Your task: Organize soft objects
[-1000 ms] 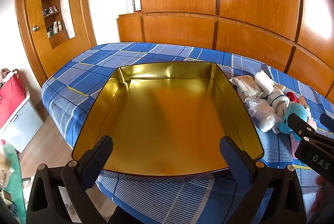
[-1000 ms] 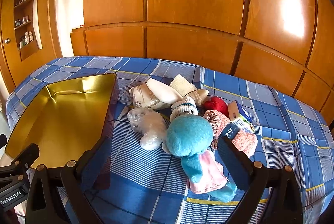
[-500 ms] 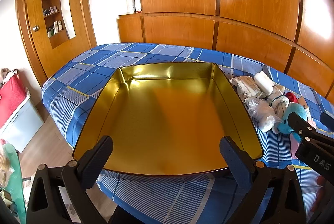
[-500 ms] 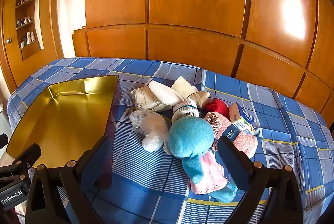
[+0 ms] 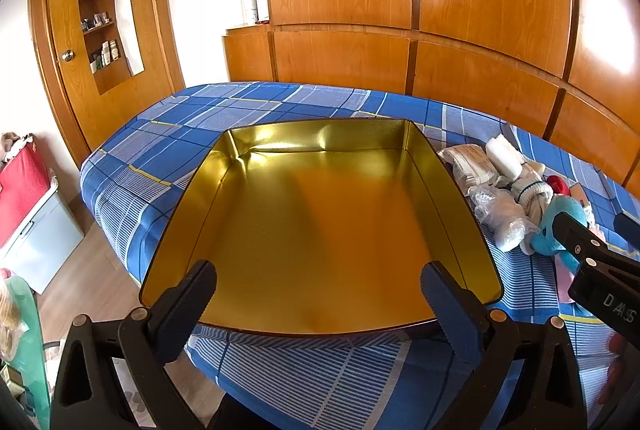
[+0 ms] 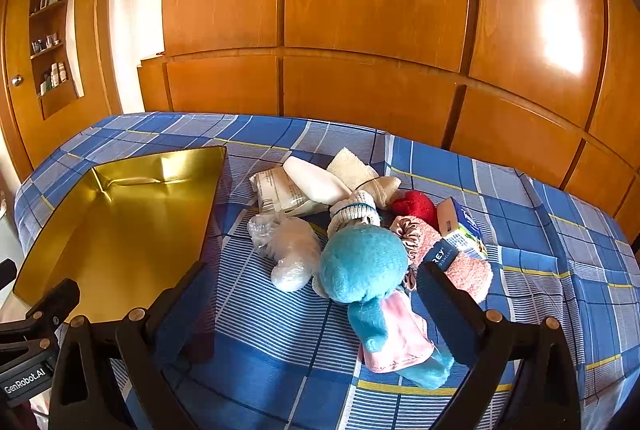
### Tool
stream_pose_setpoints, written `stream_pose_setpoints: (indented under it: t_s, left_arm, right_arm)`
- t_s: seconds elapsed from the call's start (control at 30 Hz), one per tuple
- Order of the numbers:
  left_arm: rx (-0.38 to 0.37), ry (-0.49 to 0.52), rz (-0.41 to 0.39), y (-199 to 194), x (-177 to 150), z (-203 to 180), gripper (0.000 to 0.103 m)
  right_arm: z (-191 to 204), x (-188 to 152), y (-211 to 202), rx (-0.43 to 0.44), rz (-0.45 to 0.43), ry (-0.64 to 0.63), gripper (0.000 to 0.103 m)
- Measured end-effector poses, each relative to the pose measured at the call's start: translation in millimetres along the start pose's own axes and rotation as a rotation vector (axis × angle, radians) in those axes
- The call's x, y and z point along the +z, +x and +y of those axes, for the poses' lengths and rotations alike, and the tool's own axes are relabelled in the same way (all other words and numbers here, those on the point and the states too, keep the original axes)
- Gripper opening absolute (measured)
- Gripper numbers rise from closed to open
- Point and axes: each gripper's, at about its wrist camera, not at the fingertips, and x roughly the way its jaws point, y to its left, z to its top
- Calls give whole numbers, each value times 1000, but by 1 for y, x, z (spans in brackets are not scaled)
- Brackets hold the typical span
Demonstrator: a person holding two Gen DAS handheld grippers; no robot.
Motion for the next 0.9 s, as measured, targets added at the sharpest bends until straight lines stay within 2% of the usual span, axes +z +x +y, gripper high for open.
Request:
stream_pose_setpoints:
  t_s: [0.33,0.53,0.73,0.9]
  left_arm:
    - [0,19,2,0,0,-6,102]
    - [-30,52,-7,-2,3,-13,103]
    - [-52,103,-13,-5,10,-25,103]
    - [-80,154,-27,-10,18,-38,103]
  right_arm:
    - [-4,-1,2,4,9,5,103]
    - [-21,1,2,19,12,16,103]
    - [-73,10,6,27,43,78,103]
    - [-134,11,15,-9,91,172,103]
